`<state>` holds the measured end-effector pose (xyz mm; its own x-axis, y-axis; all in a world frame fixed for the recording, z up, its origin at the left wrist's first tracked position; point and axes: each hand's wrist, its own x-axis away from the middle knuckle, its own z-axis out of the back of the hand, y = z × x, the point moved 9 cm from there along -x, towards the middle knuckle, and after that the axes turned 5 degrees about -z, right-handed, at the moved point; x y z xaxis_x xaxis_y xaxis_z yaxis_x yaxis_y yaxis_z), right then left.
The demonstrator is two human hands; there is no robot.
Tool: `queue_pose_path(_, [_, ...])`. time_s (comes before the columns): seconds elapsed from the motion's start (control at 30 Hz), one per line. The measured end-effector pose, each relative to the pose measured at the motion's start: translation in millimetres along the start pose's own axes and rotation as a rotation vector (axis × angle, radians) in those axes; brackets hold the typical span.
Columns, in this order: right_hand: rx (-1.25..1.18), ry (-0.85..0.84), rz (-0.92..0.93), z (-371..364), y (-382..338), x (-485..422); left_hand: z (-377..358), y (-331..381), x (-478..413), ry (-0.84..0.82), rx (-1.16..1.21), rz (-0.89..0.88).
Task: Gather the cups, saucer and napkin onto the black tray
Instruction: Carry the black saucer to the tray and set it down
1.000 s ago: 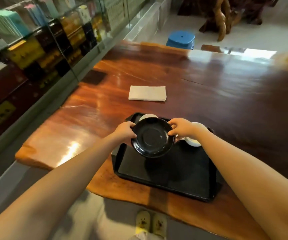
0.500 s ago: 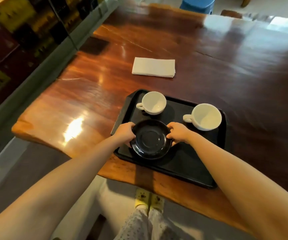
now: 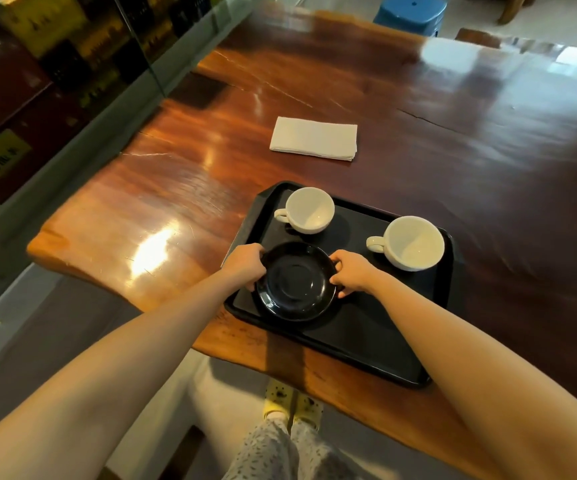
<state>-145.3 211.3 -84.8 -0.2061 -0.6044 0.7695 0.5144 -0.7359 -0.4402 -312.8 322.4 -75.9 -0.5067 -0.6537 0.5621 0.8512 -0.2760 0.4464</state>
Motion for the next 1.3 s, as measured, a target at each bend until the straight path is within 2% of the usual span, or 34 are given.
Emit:
queue_pose_path(0.13, [0.058,0.017,-0.061,9,0,9,12,1,4,-0.072,-0.026,0.055])
queue_pose_path(0.27, [0.159,-0.028,-0.082,25,-9,25,40,20,15,-0.099,-0.058,0.031])
queue_pose_path(0.43, [0.204,-0.1,-0.026,72,-41,53,84,60,31,-0.104,-0.046,-0.004])
queue_pose_path(0.7, [0.281,0.002,0.07,159,-105,89,157,122,35,-0.086,-0.052,-0.081])
queue_pose_path(0.83, [0.287,0.018,0.077,193,-135,95,192,142,15,-0.066,-0.153,-0.116])
queue_pose_path(1.07, [0.147,0.065,0.047,259,-181,71,260,162,-47,-0.07,-0.32,-0.213])
queue_pose_path(1.3, [0.182,0.213,0.03,282,-195,-3,294,170,-130,0.077,-0.457,-0.394])
